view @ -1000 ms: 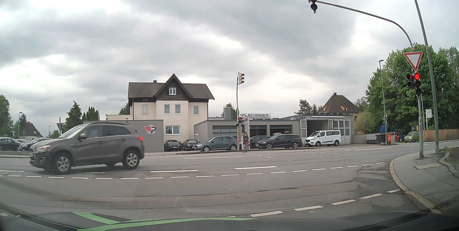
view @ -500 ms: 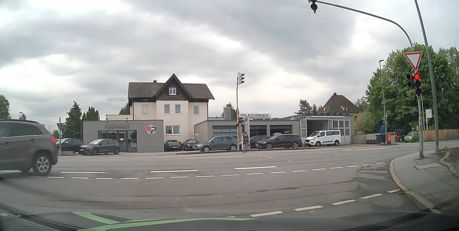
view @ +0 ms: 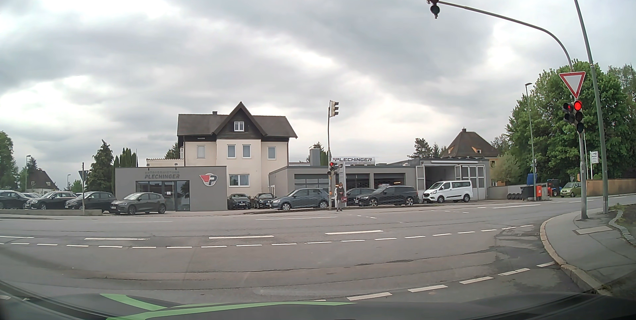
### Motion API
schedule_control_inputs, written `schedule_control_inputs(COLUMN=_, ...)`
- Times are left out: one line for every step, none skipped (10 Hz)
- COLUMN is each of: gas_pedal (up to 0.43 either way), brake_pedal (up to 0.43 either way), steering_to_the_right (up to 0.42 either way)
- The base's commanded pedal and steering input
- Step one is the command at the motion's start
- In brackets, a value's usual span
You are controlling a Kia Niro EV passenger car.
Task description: Follow the waypoints while adhering to traffic rules and regulations
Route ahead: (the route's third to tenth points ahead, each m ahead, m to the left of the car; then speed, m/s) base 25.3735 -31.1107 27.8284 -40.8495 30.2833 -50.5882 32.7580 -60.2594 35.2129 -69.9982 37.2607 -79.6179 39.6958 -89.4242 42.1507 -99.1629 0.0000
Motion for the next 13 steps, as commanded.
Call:
schedule_control_inputs(gas_pedal=0.000, brake_pedal=0.287, steering_to_the_right=0.101)
schedule_control_inputs(gas_pedal=0.000, brake_pedal=0.287, steering_to_the_right=0.101)
schedule_control_inputs(gas_pedal=0.000, brake_pedal=0.287, steering_to_the_right=0.101)
schedule_control_inputs(gas_pedal=0.000, brake_pedal=0.287, steering_to_the_right=0.101)
schedule_control_inputs(gas_pedal=0.000, brake_pedal=0.287, steering_to_the_right=0.101)
schedule_control_inputs(gas_pedal=0.000, brake_pedal=0.287, steering_to_the_right=0.101)
schedule_control_inputs(gas_pedal=0.000, brake_pedal=0.287, steering_to_the_right=0.101)
schedule_control_inputs(gas_pedal=0.000, brake_pedal=0.287, steering_to_the_right=0.101)
schedule_control_inputs(gas_pedal=0.000, brake_pedal=0.287, steering_to_the_right=0.101)
schedule_control_inputs(gas_pedal=0.000, brake_pedal=0.287, steering_to_the_right=0.101)
schedule_control_inputs(gas_pedal=0.000, brake_pedal=0.287, steering_to_the_right=0.101)
schedule_control_inputs(gas_pedal=0.000, brake_pedal=0.287, steering_to_the_right=0.101)
schedule_control_inputs(gas_pedal=0.000, brake_pedal=0.287, steering_to_the_right=0.101)
